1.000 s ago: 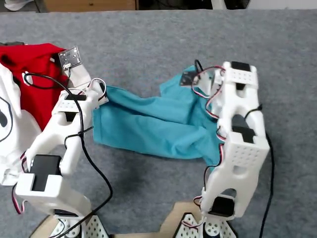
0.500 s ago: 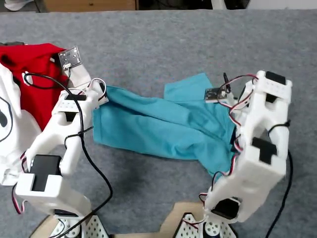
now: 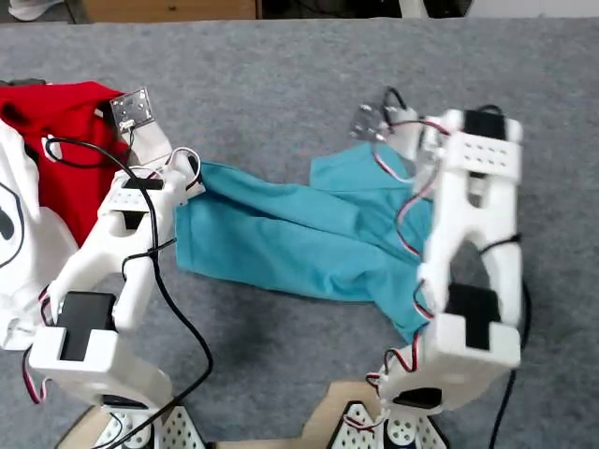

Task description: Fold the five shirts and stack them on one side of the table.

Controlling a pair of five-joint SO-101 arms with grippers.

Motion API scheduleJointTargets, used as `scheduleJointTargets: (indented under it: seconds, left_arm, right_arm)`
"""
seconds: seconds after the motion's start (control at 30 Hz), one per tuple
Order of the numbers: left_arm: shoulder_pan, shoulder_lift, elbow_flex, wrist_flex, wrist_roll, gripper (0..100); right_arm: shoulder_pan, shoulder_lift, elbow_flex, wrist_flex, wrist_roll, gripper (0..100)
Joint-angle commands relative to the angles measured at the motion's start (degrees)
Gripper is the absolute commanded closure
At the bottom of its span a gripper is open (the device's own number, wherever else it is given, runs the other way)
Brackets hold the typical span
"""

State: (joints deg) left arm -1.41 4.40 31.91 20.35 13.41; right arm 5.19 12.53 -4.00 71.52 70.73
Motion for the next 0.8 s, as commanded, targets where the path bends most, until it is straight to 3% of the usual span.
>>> scheduleJointTargets:
  seconds: [0.0,0.13,0.37,0.5,0.6,0.77]
  left_arm:
    - [0.35,-0.57,-1.32,-0.62,-0.44,98]
    - [0.35,-0.57,-1.32,-0.62,-0.44,98]
    - [0.35,-0.57,-1.32,-0.62,-0.44,98]
    - [0.35,-0.57,-1.32,-0.62,-0.44,98]
    - [0.35,-0.57,-1.32,-0.62,-0.44,98]
    - [0.35,-0.57,-1.32,-0.62,-0.44,98]
  right_arm:
    - [-4.00,9.54,-7.96,-9.49,-5.45,86.1]
    - [-5.14,26.42,-22.99,-9.85,-9.23,86.1]
    - [-5.05,54.81,-65.19,10.02,-10.02,86.0]
    - [-4.62,67.56,-86.20,16.09,-10.02,86.0]
    - [-3.91,72.40,-92.00,17.49,-9.76,86.3]
    - [-3.91,69.32,-87.34,17.58,-7.47,89.7]
